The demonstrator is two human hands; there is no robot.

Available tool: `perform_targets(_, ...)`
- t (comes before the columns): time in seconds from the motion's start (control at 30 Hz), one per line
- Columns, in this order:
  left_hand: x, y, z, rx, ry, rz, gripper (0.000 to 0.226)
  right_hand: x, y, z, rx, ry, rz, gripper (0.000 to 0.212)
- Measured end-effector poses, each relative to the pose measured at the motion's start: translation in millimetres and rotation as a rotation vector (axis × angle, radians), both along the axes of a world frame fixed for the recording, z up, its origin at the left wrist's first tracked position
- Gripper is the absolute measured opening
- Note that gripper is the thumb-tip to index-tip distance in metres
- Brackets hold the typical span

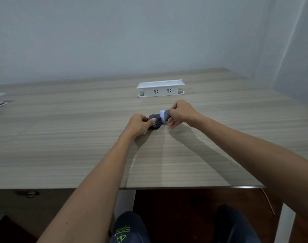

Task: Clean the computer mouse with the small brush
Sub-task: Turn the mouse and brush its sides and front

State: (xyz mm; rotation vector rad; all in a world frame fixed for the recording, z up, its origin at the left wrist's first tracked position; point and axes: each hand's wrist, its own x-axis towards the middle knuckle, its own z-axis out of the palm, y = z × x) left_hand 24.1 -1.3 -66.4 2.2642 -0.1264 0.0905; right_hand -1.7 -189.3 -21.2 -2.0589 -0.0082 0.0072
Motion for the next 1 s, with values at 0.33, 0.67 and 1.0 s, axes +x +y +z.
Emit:
perform_targets(0.33, -8, -2, 8, 0.000, 0.045, 0.031, 0.057, 15, -8, -11, -0.002, -0.073, -0.045, 0.019)
perform_targets(0.67, -2, 5, 17, -0.006, 0.122, -0.053, 0.034, 35, -13, -6, -0.012, -0.063, -0.038, 0.011)
perform_targets(1.0, 13, 14, 37, 0.253, 0.044, -0.176, 0.046, 36, -23, 1, -0.113, -0.106, 0.000, 0.014)
